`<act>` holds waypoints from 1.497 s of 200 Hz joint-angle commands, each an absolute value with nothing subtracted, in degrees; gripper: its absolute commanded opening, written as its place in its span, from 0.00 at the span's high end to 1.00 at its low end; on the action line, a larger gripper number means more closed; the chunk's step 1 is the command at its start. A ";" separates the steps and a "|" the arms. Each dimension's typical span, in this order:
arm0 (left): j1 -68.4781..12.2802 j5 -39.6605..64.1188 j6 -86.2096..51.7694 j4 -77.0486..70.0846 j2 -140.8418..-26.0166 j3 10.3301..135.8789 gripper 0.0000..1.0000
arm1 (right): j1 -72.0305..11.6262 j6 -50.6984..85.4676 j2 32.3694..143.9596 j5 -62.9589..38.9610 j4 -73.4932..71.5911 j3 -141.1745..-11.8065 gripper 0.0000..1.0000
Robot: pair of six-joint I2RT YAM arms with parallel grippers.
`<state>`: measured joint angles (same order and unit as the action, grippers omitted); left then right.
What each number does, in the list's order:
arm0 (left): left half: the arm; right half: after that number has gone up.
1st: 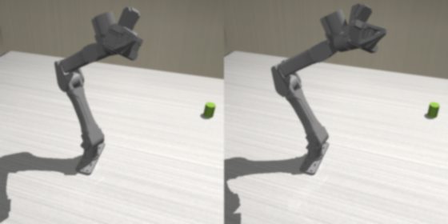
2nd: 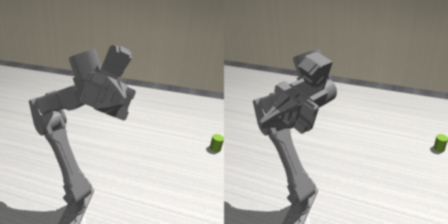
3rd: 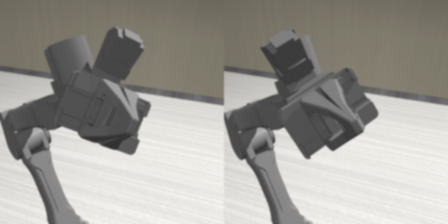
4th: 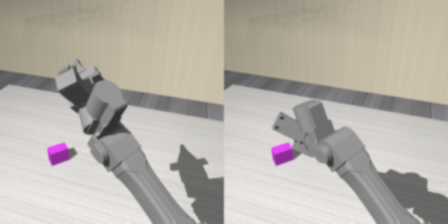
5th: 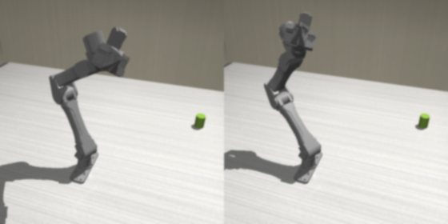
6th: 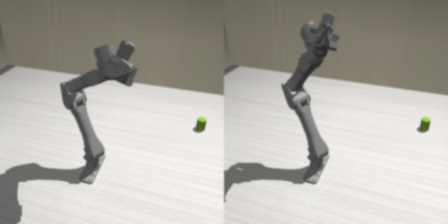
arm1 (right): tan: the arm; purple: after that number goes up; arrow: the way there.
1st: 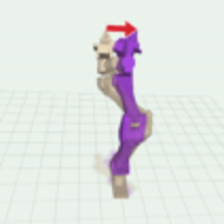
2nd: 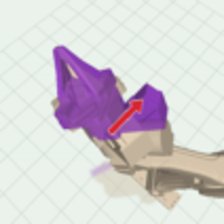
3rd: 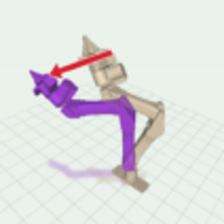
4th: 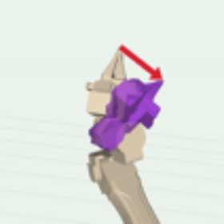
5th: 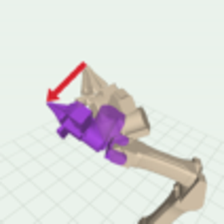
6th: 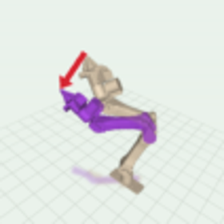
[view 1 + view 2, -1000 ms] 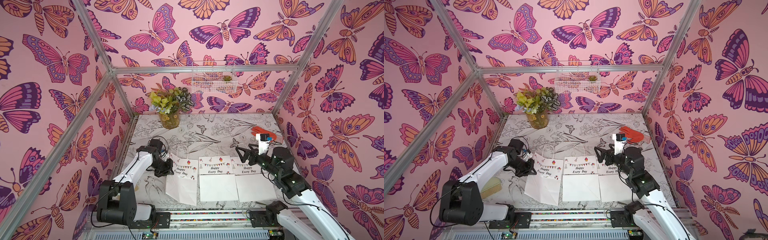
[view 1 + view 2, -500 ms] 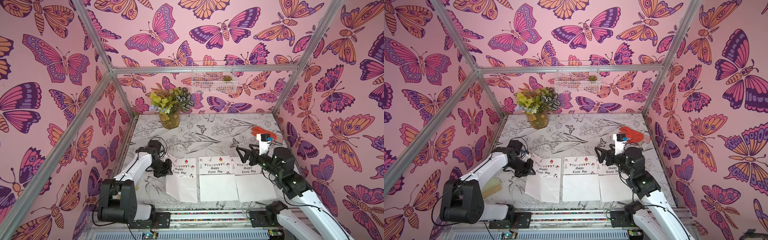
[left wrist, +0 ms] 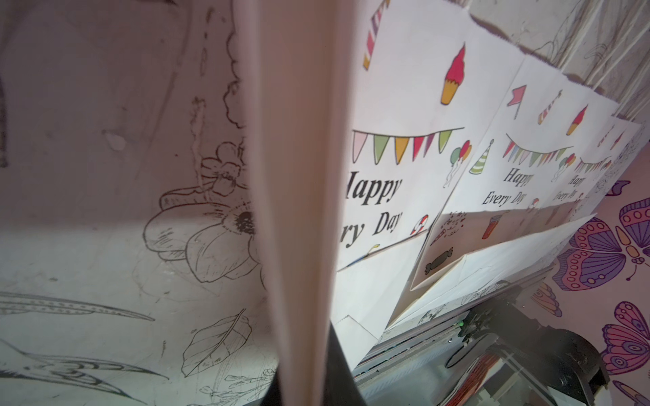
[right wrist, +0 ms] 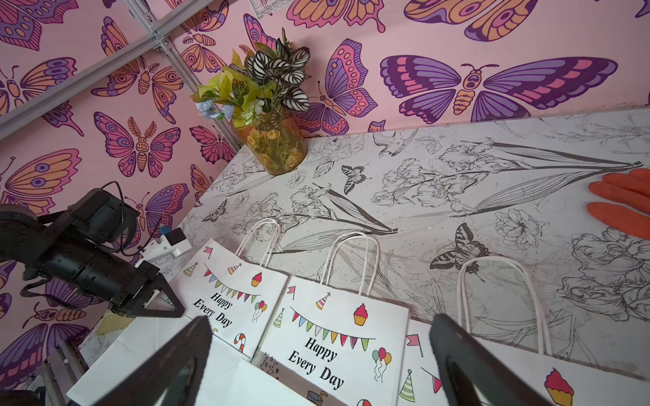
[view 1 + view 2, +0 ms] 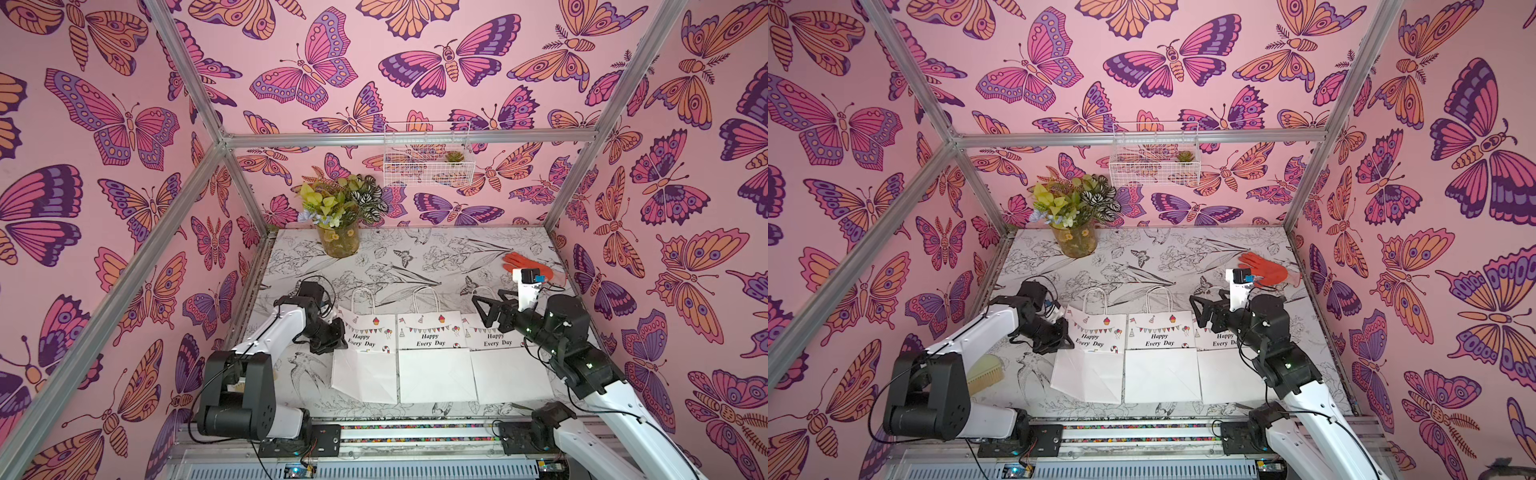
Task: Put away the paper bag
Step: Place the paper bag at the center of the board.
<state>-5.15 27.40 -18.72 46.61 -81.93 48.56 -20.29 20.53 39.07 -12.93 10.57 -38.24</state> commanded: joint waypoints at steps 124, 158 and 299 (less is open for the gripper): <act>-4.67 23.15 -17.40 48.96 -81.73 48.46 0.43 | -19.89 20.24 39.17 -14.00 10.89 -39.40 0.01; -4.62 21.82 -17.06 49.05 -82.09 50.19 0.30 | -19.88 20.32 39.50 -14.11 11.57 -40.00 0.01; -4.90 -14.22 -3.39 27.73 -62.59 50.62 0.14 | -19.76 10.32 40.29 5.65 22.68 -43.51 0.01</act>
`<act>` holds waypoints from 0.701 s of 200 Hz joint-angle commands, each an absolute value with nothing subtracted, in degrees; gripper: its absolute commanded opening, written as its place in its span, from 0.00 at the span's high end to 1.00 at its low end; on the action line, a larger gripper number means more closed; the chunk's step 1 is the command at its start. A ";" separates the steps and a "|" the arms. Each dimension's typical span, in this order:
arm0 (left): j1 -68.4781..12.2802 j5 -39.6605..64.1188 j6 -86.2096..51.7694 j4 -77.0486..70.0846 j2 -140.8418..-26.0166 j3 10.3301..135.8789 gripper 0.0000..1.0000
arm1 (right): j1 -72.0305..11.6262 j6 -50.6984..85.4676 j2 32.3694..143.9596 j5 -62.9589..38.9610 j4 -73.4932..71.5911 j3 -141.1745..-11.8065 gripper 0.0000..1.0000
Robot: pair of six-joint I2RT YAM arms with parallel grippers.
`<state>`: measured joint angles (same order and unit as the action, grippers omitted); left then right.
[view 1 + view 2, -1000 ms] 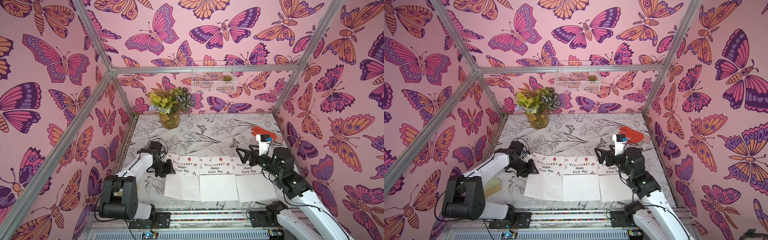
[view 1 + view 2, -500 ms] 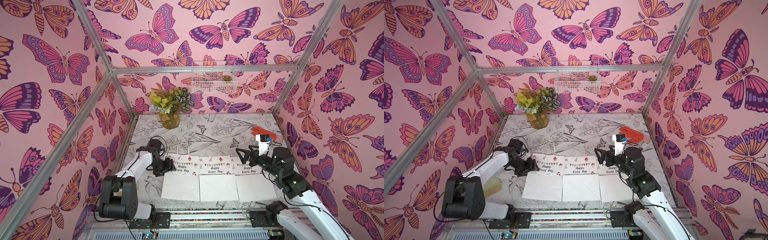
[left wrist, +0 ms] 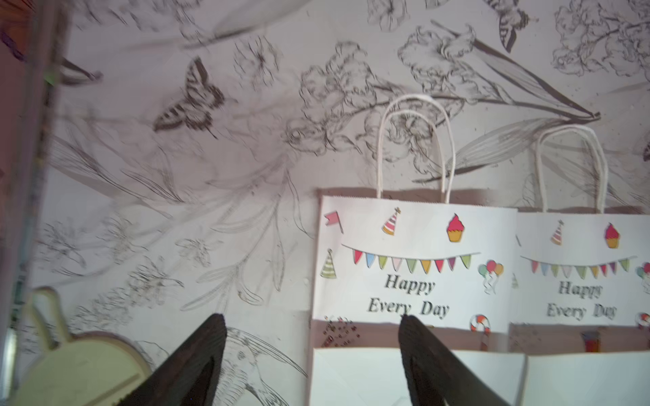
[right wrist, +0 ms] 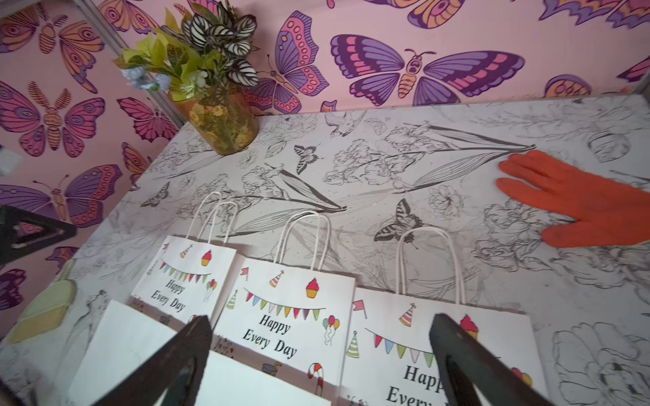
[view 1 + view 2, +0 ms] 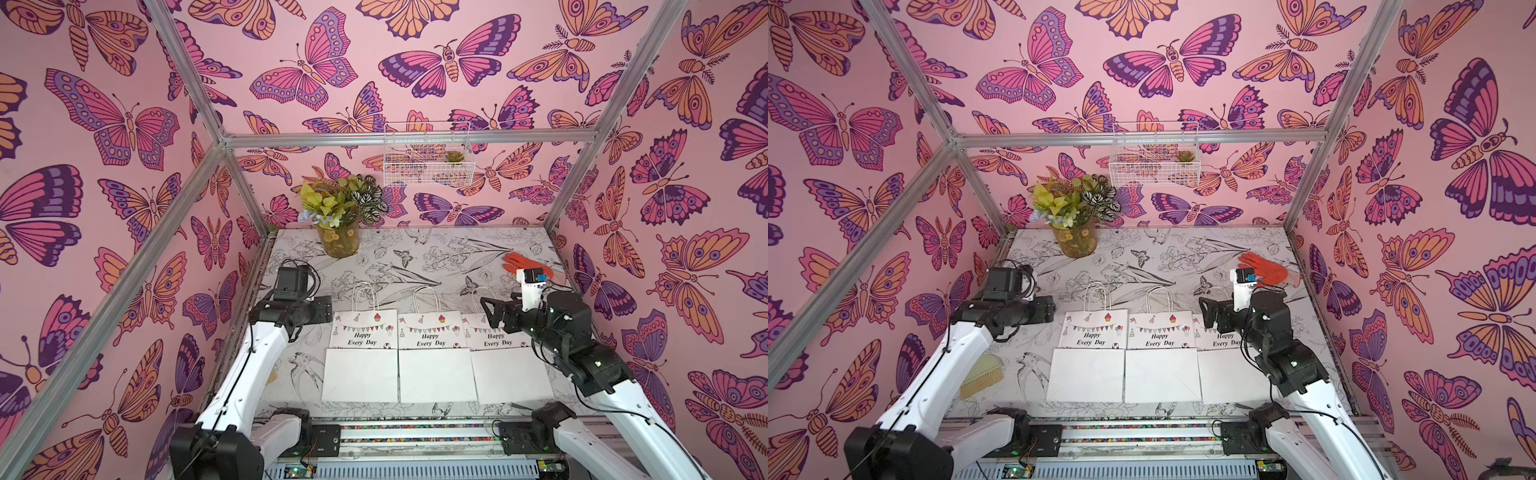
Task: Put away the paper bag
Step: Place the paper bag at the center of the board, then reset both arms
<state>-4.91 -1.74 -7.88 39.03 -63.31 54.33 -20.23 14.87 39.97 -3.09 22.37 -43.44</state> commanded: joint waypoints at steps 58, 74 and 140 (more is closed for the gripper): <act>-5.01 -19.96 8.51 -5.51 -61.11 33.26 0.00 | -17.64 -6.20 43.51 14.43 -0.47 -31.45 0.01; -4.92 -20.80 7.38 -13.98 -60.94 28.69 0.01 | -15.63 -6.76 43.22 17.03 -7.87 -26.14 0.01; -6.00 -16.67 0.04 -55.06 -71.47 10.16 0.00 | -6.62 -1.57 52.55 11.07 -24.09 -19.41 0.01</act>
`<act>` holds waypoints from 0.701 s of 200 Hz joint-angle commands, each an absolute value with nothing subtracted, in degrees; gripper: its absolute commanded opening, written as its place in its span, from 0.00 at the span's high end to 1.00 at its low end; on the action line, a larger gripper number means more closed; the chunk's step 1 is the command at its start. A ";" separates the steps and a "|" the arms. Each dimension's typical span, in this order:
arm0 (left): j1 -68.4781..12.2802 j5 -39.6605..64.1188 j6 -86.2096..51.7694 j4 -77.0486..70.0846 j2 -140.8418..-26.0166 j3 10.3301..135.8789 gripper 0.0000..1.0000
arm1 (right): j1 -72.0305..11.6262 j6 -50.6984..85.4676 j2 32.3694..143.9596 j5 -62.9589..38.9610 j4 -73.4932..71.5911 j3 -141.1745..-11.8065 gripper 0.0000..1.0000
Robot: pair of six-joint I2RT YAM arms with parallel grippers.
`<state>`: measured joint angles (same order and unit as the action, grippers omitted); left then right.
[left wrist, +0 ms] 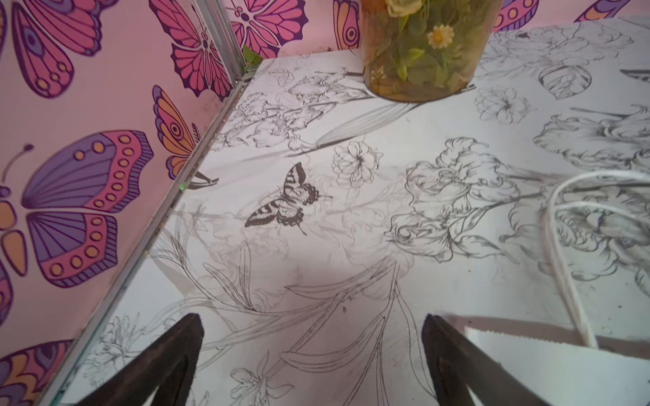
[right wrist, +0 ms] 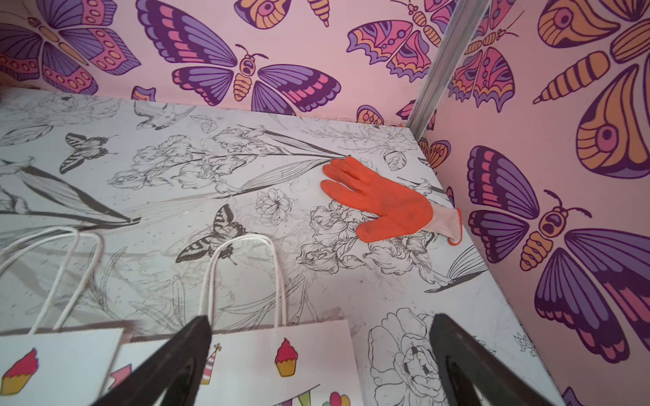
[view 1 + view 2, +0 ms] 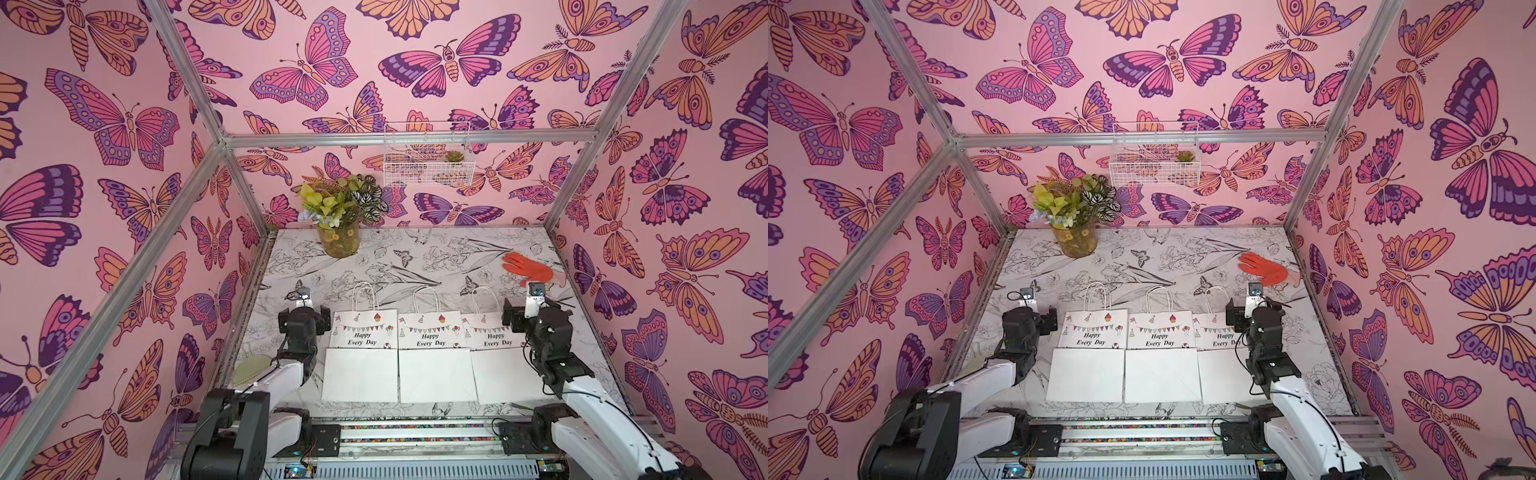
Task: Put away the paper bag
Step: Reset both arms
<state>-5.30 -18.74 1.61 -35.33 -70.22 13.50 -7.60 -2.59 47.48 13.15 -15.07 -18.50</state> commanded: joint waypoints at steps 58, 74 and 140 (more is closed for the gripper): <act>-5.98 -12.69 4.31 -73.64 -90.02 10.15 0.00 | -4.45 1.58 67.35 9.42 -42.50 -15.53 0.01; -5.81 -10.05 4.52 -66.64 -88.10 11.89 0.00 | -3.97 1.45 71.54 8.52 -44.84 -16.47 0.01; -5.63 -8.97 5.17 -70.30 -89.93 11.51 0.00 | -2.09 1.95 84.69 6.85 -53.65 -18.41 0.01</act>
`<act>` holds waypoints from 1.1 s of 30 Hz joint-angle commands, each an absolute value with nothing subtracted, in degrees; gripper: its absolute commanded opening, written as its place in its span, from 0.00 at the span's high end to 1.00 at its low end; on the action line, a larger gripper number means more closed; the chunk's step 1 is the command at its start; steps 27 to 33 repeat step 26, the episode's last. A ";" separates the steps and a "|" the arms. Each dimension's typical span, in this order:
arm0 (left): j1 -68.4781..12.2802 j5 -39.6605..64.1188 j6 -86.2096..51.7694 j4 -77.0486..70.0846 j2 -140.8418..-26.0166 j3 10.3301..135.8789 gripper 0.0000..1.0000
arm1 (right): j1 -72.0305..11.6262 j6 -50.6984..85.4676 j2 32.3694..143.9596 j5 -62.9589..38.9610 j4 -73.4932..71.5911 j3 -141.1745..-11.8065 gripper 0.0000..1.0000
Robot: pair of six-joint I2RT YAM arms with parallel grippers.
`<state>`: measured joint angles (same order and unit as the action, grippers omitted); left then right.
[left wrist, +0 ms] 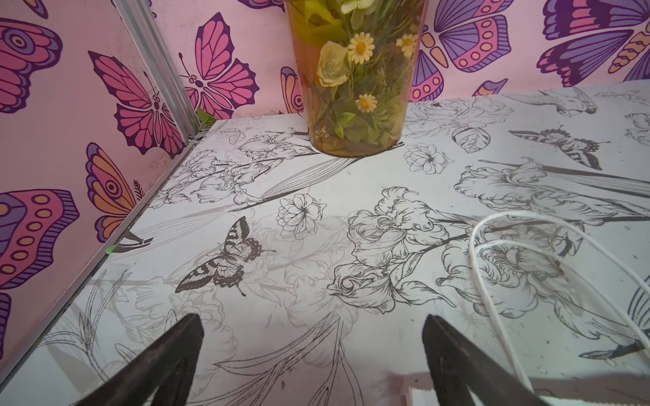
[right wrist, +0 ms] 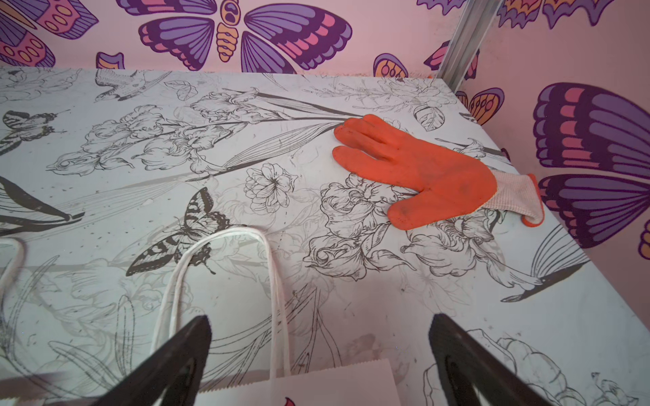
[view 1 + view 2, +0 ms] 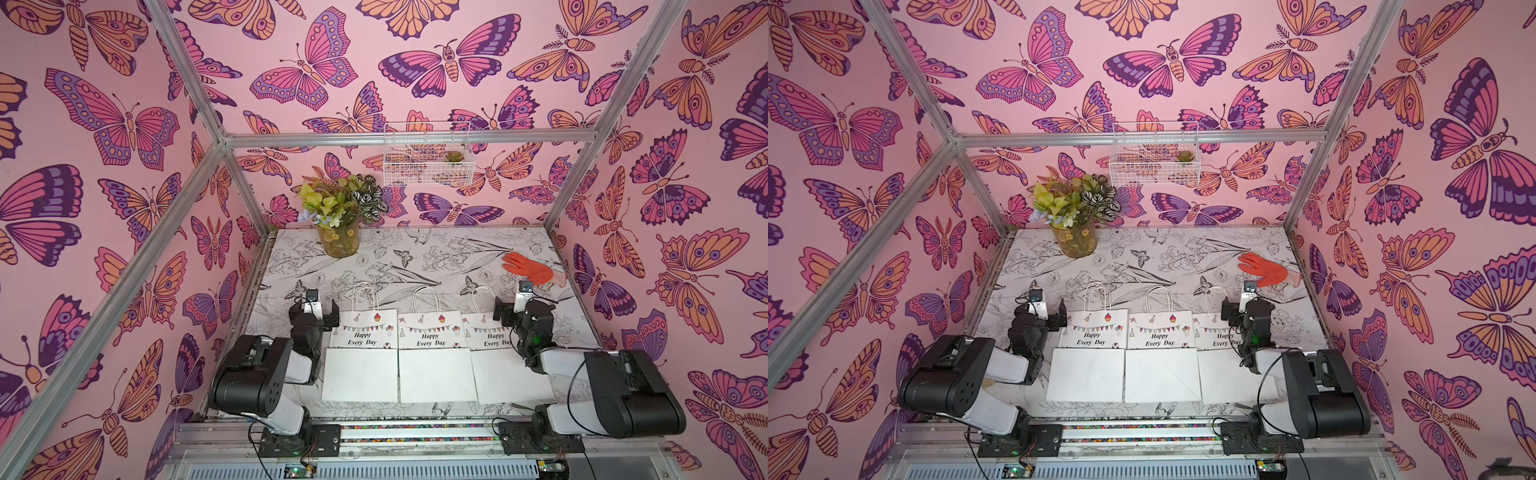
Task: Put away the paper bag
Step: Reset both arms
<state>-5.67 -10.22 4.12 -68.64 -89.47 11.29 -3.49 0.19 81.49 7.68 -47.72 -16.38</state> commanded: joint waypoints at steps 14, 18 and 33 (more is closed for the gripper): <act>-5.58 -8.89 5.01 -69.44 -89.50 11.69 0.00 | -0.34 4.62 86.20 9.23 -49.19 -21.63 0.01; -5.57 -8.71 5.11 -68.84 -89.75 12.10 0.00 | -0.93 4.02 86.31 9.22 -47.61 -22.46 0.01; -3.08 -4.82 3.37 -58.12 -88.42 16.90 0.00 | -0.79 3.14 86.13 6.50 -46.14 -23.12 0.01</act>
